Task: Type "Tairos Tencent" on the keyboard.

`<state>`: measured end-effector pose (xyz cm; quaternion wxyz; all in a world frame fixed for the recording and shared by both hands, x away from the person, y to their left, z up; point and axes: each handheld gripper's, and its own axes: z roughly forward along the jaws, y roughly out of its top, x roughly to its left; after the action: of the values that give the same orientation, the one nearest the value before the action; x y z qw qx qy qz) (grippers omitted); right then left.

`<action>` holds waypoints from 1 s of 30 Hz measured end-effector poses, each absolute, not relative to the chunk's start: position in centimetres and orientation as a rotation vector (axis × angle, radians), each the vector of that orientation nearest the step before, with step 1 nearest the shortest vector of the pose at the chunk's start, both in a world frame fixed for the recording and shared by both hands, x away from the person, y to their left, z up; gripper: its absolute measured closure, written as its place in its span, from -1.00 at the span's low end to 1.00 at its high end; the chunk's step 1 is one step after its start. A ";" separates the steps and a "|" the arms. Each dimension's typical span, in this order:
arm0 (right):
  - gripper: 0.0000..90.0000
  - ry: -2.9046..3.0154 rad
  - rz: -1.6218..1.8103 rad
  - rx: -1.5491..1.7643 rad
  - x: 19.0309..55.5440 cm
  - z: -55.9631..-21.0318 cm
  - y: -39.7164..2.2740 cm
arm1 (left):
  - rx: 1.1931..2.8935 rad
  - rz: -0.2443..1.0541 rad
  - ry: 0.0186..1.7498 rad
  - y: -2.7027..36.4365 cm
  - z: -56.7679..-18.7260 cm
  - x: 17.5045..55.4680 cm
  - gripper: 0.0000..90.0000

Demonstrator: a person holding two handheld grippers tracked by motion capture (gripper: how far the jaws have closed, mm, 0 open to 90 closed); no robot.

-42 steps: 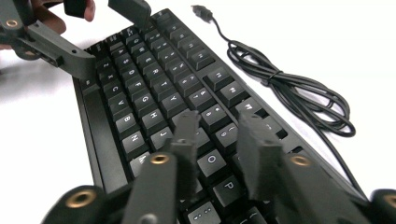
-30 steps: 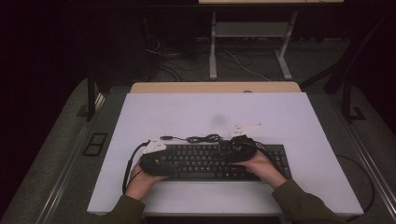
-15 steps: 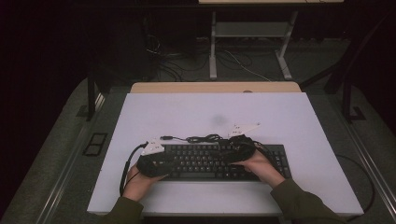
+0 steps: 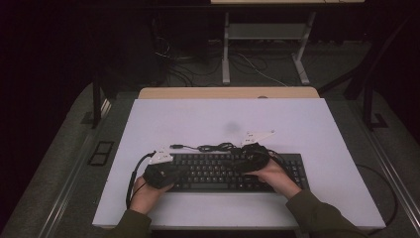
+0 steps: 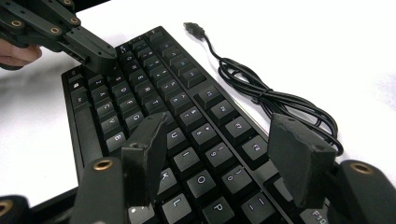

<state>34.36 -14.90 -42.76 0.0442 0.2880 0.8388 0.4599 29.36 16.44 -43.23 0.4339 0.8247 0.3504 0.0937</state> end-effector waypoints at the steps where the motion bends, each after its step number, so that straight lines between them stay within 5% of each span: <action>1: -0.17 2.564 1.405 0.879 34.4 -42.8 -14.9 | 2.057 0.230 0.874 16.4 -43.3 29.4 0.98; 30: -0.17 2.567 1.396 0.874 34.3 -42.8 -14.8 | 2.102 0.224 0.878 15.9 -43.9 29.7 0.98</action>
<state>34.31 -14.81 -42.80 0.0460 0.2863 0.8407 0.4572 29.69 15.86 -43.86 0.4136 0.8361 0.3492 0.0893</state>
